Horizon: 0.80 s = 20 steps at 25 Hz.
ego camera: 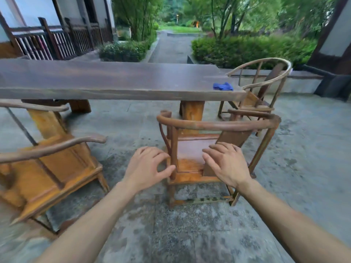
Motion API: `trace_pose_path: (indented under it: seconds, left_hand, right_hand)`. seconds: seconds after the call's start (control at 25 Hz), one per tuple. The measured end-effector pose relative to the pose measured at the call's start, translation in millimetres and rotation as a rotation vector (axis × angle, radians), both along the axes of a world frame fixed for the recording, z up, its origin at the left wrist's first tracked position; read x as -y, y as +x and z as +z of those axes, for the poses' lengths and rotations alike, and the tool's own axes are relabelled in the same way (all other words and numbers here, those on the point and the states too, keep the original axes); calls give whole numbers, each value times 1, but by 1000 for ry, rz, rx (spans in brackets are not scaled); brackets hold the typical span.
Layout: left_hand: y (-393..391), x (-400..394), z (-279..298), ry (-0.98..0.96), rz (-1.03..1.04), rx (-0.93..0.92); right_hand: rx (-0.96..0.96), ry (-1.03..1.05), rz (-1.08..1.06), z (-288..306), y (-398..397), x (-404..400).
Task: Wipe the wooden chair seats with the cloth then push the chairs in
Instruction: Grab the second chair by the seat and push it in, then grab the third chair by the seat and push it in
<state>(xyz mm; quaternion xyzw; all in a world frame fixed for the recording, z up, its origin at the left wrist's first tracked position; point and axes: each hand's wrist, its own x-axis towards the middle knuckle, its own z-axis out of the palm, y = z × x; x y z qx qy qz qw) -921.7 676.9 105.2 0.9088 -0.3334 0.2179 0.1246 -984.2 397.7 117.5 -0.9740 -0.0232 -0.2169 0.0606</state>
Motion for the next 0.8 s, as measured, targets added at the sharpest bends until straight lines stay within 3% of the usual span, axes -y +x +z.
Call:
trace_pose_path:
  seconds: [0.16,0.28,0.8]
  left_hand:
    - [-31,-97,116,-55,4,71]
    - [-53,-159,165,-86,41,87]
    - [-133,-313,208,-103,339,187]
  right_hand:
    - [53,35,72,105,-33,-99]
    - [111,46,133,161,-46,-156]
    - [210,56,400,200,-41,-300]
